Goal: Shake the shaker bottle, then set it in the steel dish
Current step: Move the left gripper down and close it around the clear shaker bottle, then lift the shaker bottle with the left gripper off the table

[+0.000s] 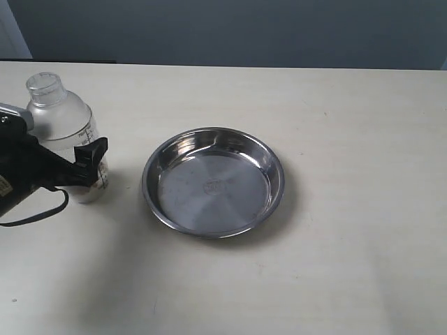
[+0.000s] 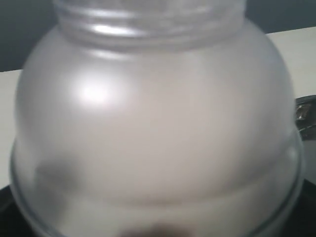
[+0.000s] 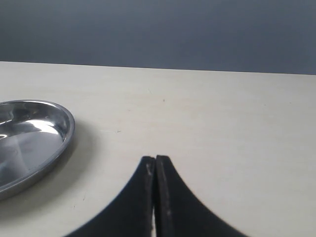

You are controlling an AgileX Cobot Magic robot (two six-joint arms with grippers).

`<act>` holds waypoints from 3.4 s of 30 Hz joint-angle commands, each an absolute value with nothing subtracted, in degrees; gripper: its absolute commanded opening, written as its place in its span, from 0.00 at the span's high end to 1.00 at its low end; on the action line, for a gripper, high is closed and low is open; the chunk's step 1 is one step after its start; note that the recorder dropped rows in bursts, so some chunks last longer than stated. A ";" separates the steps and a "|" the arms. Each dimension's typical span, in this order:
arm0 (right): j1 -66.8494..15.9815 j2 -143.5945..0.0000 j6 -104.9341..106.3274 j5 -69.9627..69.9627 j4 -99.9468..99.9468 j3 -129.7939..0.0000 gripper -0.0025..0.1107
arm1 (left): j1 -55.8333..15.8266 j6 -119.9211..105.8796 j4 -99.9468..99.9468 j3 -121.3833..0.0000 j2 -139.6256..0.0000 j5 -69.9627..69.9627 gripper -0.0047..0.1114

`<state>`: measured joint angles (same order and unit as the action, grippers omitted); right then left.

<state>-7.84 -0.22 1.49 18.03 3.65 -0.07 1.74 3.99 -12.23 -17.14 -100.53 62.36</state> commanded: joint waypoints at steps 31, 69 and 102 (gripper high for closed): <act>-8.06 0.00 1.49 17.49 3.64 0.00 0.98 | 1.59 10.03 -9.15 -15.90 -108.84 69.96 0.23; -8.06 0.00 1.49 17.49 3.64 0.00 0.98 | 1.59 11.54 -9.91 -18.36 -108.86 69.96 0.23; -8.06 0.00 1.49 17.49 3.64 0.00 0.98 | 1.59 14.82 -12.59 -20.36 -105.73 66.06 0.40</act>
